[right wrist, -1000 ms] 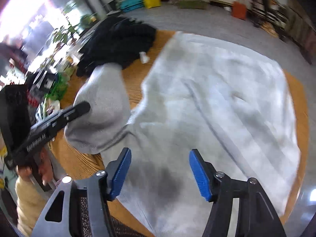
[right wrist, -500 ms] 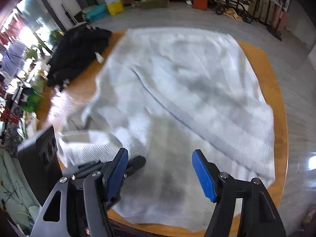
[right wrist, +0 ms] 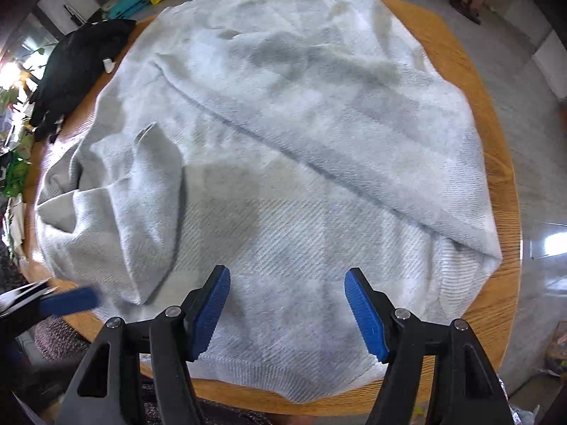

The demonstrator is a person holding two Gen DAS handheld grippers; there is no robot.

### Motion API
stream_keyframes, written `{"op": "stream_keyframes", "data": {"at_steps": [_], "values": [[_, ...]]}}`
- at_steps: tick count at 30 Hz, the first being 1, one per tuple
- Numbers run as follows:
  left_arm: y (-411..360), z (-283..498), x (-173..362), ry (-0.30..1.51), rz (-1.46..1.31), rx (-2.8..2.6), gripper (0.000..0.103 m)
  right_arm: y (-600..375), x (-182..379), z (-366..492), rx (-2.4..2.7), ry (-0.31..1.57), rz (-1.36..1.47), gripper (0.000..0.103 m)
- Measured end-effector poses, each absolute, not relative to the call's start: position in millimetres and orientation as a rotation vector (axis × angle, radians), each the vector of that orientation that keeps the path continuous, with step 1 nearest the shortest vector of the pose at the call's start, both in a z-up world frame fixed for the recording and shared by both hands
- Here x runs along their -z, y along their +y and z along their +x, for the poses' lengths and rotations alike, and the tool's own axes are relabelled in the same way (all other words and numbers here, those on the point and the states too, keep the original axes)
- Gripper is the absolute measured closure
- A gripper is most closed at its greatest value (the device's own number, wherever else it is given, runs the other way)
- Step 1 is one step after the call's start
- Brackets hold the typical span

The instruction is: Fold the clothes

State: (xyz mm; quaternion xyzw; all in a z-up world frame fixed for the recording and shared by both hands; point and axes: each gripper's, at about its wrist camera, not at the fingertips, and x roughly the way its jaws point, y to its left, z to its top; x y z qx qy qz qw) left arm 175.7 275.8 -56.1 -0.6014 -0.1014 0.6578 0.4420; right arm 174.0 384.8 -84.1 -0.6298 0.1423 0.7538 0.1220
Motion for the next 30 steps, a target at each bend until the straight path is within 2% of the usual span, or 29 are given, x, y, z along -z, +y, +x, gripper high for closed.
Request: {"op": "stream_keyframes", "data": {"at_steps": [2, 6, 11, 15, 17, 22, 23, 24, 25, 26, 28, 30], "values": [[254, 171, 39, -0.305, -1.471, -1.661, 0.027, 385, 82, 173, -2.203, 0.421, -1.826, 0.032], [209, 137, 37, -0.218, -1.500, -1.978, 0.027, 366, 76, 169, -2.264, 0.420, -1.816, 0.032], [170, 114, 57, -0.304, -1.548, -2.202, 0.027, 305, 69, 135, -2.378, 0.162, -1.777, 0.033], [146, 109, 72, -0.309, -1.617, -2.318, 0.027, 271, 78, 113, -2.423, 0.114, -1.762, 0.043], [140, 109, 80, -0.341, -1.650, -2.304, 0.027, 256, 83, 104, -2.435, 0.079, -1.771, 0.043], [134, 116, 81, -0.287, -1.658, -2.333, 0.027, 236, 105, 86, -2.360, -0.078, -1.773, 0.044], [132, 117, 80, -0.278, -1.653, -2.332, 0.027, 238, 109, 84, -2.345, -0.091, -1.768, 0.047], [128, 120, 79, -0.271, -1.650, -2.329, 0.027, 242, 112, 84, -2.343, -0.086, -1.762, 0.057], [128, 121, 79, -0.266, -1.647, -2.325, 0.027, 248, 114, 84, -2.351, -0.061, -1.754, 0.062], [129, 123, 78, -0.261, -1.643, -2.321, 0.027, 255, 112, 87, -2.368, -0.004, -1.748, 0.066], [131, 125, 77, -0.252, -1.639, -2.311, 0.027, 269, 108, 94, -2.399, 0.112, -1.735, 0.081], [133, 128, 76, -0.244, -1.638, -2.299, 0.027, 286, 98, 107, -2.435, 0.247, -1.713, 0.088]]}}
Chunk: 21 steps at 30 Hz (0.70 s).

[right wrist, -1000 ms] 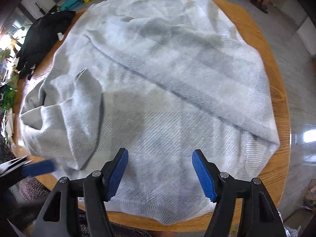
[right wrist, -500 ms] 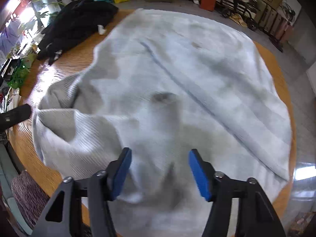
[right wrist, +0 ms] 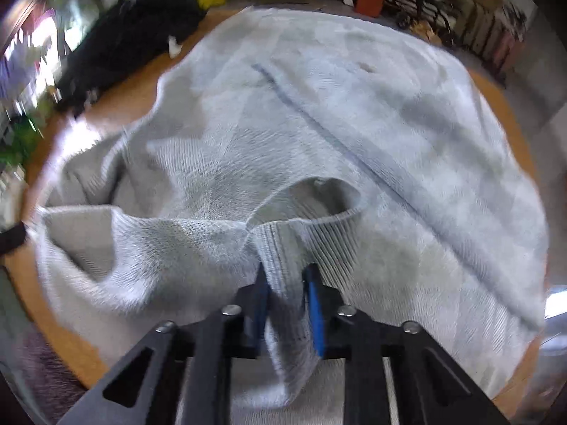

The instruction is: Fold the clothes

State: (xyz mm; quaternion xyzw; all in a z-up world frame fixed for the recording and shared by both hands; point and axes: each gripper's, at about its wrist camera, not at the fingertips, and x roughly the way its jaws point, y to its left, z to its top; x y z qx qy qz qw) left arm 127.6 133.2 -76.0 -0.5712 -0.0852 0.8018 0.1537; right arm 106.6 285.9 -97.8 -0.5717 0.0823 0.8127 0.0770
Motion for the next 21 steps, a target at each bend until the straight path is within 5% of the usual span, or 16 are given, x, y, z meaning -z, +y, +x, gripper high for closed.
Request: {"op": "stream_keyframes", "data": {"at_steps": [9, 11, 13, 21], "values": [[151, 128, 86, -0.180, -1.668, -2.242, 0.027, 394, 100, 202, -2.267, 0.622, -1.582, 0.084], [154, 128, 87, -0.171, -1.671, -2.238, 0.027, 411, 113, 222, -2.209, 0.724, -1.585, 0.078], [155, 127, 86, -0.170, -1.677, -2.241, 0.027, 421, 107, 230, -2.260, 0.835, -1.508, 0.056], [150, 131, 86, -0.250, -1.682, -2.237, 0.027, 416, 85, 191, -2.389, 0.947, -1.486, 0.051]]}}
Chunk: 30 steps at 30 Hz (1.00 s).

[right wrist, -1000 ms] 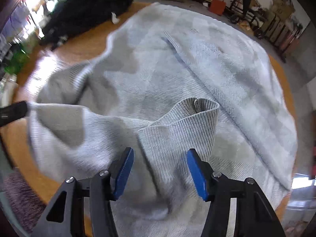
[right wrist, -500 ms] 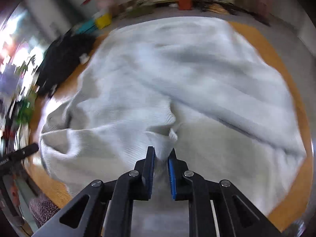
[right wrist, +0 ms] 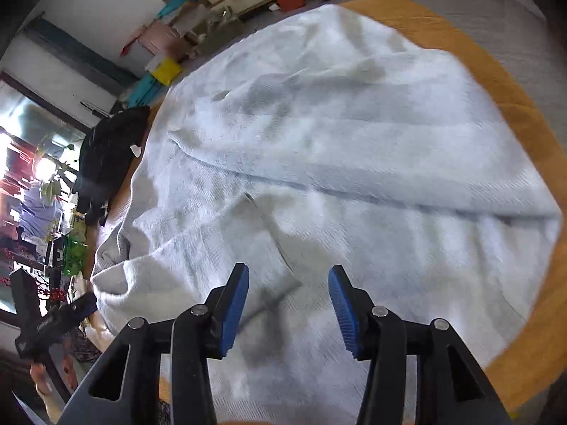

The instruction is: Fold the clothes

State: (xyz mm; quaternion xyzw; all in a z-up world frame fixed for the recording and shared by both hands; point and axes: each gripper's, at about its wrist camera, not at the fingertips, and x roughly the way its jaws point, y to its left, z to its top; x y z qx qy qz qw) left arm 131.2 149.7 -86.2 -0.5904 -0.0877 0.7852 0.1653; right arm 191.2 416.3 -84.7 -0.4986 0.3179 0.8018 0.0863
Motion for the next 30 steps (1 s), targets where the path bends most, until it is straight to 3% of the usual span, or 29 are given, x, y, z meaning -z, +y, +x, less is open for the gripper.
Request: {"op": "stream_keyframes", "data": {"at_steps": [6, 7, 8, 9, 10, 16, 19, 25, 27, 30], "values": [[143, 132, 84, -0.292, -1.681, -2.238, 0.027, 392, 116, 151, -2.361, 0.910, -1.711, 0.048], [141, 133, 83, -0.297, -1.679, -2.240, 0.027, 384, 115, 147, -2.383, 0.824, -1.697, 0.053], [140, 133, 82, -0.301, -1.677, -2.242, 0.027, 378, 114, 146, -2.403, 0.807, -1.702, 0.064], [139, 134, 81, -0.305, -1.675, -2.244, 0.027, 371, 113, 144, -2.422, 0.789, -1.708, 0.088], [139, 135, 80, -0.307, -1.672, -2.246, 0.027, 365, 112, 143, -2.440, 0.775, -1.711, 0.092], [131, 137, 76, -0.318, -1.661, -2.268, 0.027, 391, 57, 168, -2.554, 0.815, -1.423, 0.094], [133, 133, 76, -0.354, -1.656, -2.261, 0.027, 418, 13, 186, -2.571, 0.691, -1.271, 0.096], [143, 126, 78, -0.553, -1.603, -2.066, 0.027, 489, -45, 214, -2.482, 0.623, -1.028, 0.098], [148, 120, 80, -0.629, -1.604, -1.986, 0.027, 505, -43, 216, -2.400, 0.516, -1.050, 0.098], [161, 108, 78, -0.523, -1.645, -2.087, 0.027, 527, -16, 220, -2.324, 0.506, -1.149, 0.098]]}}
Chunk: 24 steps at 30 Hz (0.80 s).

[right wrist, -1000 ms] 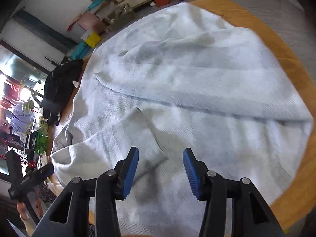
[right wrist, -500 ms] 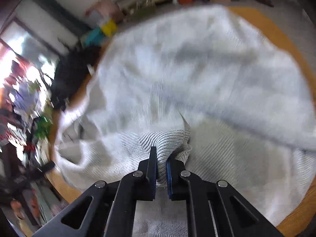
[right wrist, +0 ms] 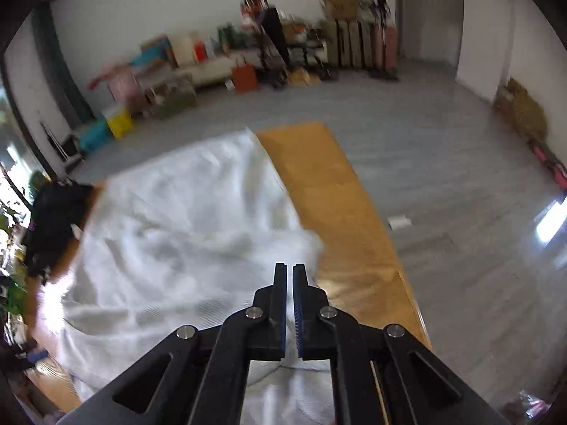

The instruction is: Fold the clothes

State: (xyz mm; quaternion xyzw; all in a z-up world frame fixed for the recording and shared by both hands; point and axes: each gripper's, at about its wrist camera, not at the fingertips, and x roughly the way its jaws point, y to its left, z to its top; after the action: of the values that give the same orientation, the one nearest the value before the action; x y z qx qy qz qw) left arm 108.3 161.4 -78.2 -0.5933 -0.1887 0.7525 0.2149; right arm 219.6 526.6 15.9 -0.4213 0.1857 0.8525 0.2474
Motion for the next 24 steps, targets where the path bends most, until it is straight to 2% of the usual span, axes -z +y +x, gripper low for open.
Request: {"op": "stream_keyframes", "data": {"at_steps": [2, 5, 6, 7, 11, 14, 17, 20, 21, 22, 23, 24], "values": [[171, 101, 79, -0.425, -1.672, -2.155, 0.027, 534, 7, 222, -2.323, 0.568, -1.215, 0.098], [184, 92, 80, -0.403, -1.669, -2.123, 0.027, 532, 41, 220, -2.339, 0.653, -1.336, 0.083], [187, 89, 80, -0.430, -1.654, -2.086, 0.027, 531, 46, 217, -2.341, 0.655, -1.354, 0.068], [190, 86, 80, -0.457, -1.639, -2.048, 0.027, 532, 49, 214, -2.343, 0.638, -1.349, 0.059], [204, 65, 77, -0.543, -1.613, -1.983, 0.027, 540, 52, 193, -2.354, 0.644, -1.333, 0.054], [214, 55, 78, -0.562, -1.646, -1.948, 0.027, 538, 62, 173, -2.382, 0.653, -1.425, 0.054], [216, 47, 83, -0.591, -1.658, -1.883, 0.027, 524, 79, 154, -2.381, 0.517, -1.564, 0.049], [218, 45, 88, -0.582, -1.669, -1.869, 0.027, 520, 94, 148, -2.324, 0.389, -1.573, 0.048], [219, 45, 89, -0.576, -1.674, -1.869, 0.027, 521, 99, 147, -2.328, 0.398, -1.569, 0.048], [218, 44, 92, -0.568, -1.683, -1.879, 0.027, 521, 103, 147, -2.345, 0.422, -1.565, 0.050], [214, 42, 96, -0.568, -1.693, -1.901, 0.027, 519, 103, 149, -2.368, 0.418, -1.549, 0.057], [210, 40, 100, -0.584, -1.698, -1.914, 0.027, 517, 102, 151, -2.394, 0.414, -1.534, 0.076]]}}
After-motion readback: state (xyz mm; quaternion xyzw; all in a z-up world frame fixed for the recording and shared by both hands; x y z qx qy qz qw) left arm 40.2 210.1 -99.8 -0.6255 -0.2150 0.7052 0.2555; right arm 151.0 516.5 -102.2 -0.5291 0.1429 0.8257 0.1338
